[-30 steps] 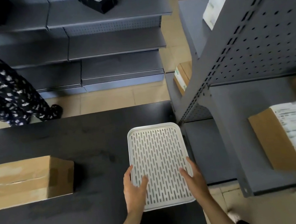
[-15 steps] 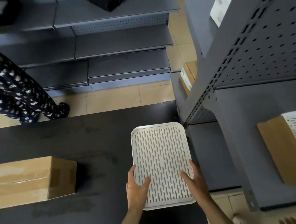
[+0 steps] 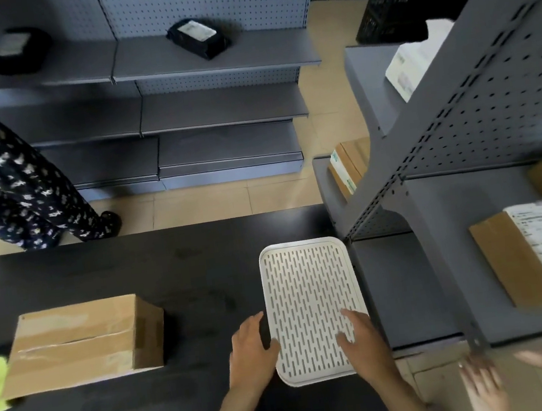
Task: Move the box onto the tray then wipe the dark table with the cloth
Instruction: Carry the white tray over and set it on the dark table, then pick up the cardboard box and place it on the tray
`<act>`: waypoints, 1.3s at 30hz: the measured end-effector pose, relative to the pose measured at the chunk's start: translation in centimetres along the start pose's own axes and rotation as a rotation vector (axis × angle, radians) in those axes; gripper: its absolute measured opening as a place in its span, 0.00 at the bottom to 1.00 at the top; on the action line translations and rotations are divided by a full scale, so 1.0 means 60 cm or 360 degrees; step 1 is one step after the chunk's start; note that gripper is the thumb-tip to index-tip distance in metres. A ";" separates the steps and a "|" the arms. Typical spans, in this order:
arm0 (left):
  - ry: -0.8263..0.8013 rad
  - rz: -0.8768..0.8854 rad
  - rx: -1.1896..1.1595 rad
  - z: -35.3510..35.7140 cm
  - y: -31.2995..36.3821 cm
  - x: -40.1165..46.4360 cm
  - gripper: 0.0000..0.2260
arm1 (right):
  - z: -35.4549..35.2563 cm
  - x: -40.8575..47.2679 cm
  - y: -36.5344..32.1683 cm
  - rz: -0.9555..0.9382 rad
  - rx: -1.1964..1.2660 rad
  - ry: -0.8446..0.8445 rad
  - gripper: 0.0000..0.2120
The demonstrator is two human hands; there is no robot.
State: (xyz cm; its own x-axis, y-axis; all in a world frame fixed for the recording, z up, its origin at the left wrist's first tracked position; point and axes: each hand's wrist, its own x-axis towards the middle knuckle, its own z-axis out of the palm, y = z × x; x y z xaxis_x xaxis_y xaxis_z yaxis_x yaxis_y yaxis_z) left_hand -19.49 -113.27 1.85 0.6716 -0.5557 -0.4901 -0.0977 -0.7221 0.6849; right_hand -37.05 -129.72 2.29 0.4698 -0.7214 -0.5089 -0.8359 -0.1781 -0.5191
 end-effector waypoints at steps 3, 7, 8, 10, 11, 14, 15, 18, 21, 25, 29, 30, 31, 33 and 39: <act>-0.0019 0.0086 0.0239 -0.041 -0.021 -0.013 0.30 | 0.012 -0.025 -0.039 -0.0018 -0.0013 -0.0083 0.15; -0.0067 0.0309 0.0607 -0.088 -0.045 -0.036 0.28 | 0.032 -0.062 -0.080 -0.0115 -0.0092 -0.0102 0.11; -0.0063 0.0342 0.0678 -0.101 -0.051 -0.043 0.28 | 0.037 -0.073 -0.089 -0.0149 -0.0124 -0.0095 0.11; -0.0028 0.0370 0.0757 -0.124 -0.064 -0.057 0.27 | 0.046 -0.095 -0.110 -0.0222 -0.0193 -0.0087 0.12; -0.0006 0.0374 0.0780 -0.134 -0.069 -0.065 0.27 | 0.051 -0.106 -0.119 -0.0258 -0.0228 -0.0090 0.12; 0.0059 0.0374 0.0852 -0.156 -0.085 -0.095 0.27 | 0.070 -0.134 -0.146 -0.0383 -0.0337 -0.0112 0.13; 0.0079 0.0378 0.0884 -0.164 -0.092 -0.107 0.27 | 0.078 -0.143 -0.154 -0.0429 -0.0362 -0.0119 0.13; 0.0112 0.0361 0.0947 -0.187 -0.118 -0.150 0.27 | 0.109 -0.169 -0.182 -0.0603 -0.0434 -0.0141 0.13; 0.0144 0.0295 0.0964 -0.219 -0.154 -0.199 0.27 | 0.143 -0.193 -0.214 -0.0805 -0.0510 -0.0159 0.13; 0.0179 0.0169 0.0996 -0.266 -0.209 -0.256 0.25 | 0.184 -0.228 -0.255 -0.0972 -0.0536 -0.0196 0.14; 0.0275 0.0095 0.1065 -0.321 -0.247 -0.285 0.25 | 0.213 -0.254 -0.299 -0.1120 -0.0602 -0.0195 0.14; 0.0305 0.0072 0.1071 -0.337 -0.254 -0.289 0.25 | 0.220 -0.258 -0.309 -0.1136 -0.0614 -0.0197 0.14; 0.0332 0.0049 0.1073 -0.353 -0.260 -0.290 0.26 | 0.226 -0.262 -0.320 -0.1144 -0.0631 -0.0197 0.14; 0.0375 0.0006 0.1058 -0.384 -0.270 -0.287 0.26 | 0.238 -0.265 -0.343 -0.1148 -0.0664 -0.0188 0.14; 0.0444 -0.0015 0.1016 -0.478 -0.290 -0.225 0.26 | 0.272 -0.239 -0.418 -0.1076 -0.0713 -0.0120 0.18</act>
State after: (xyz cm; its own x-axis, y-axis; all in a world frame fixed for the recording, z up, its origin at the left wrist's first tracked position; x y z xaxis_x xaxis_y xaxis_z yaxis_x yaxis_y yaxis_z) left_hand -5.83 -81.39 12.01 0.8299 -0.4832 -0.2791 -0.4461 -0.8749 0.1884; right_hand -18.20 -104.01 11.41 0.9181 -0.3178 -0.2368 -0.3913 -0.8216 -0.4146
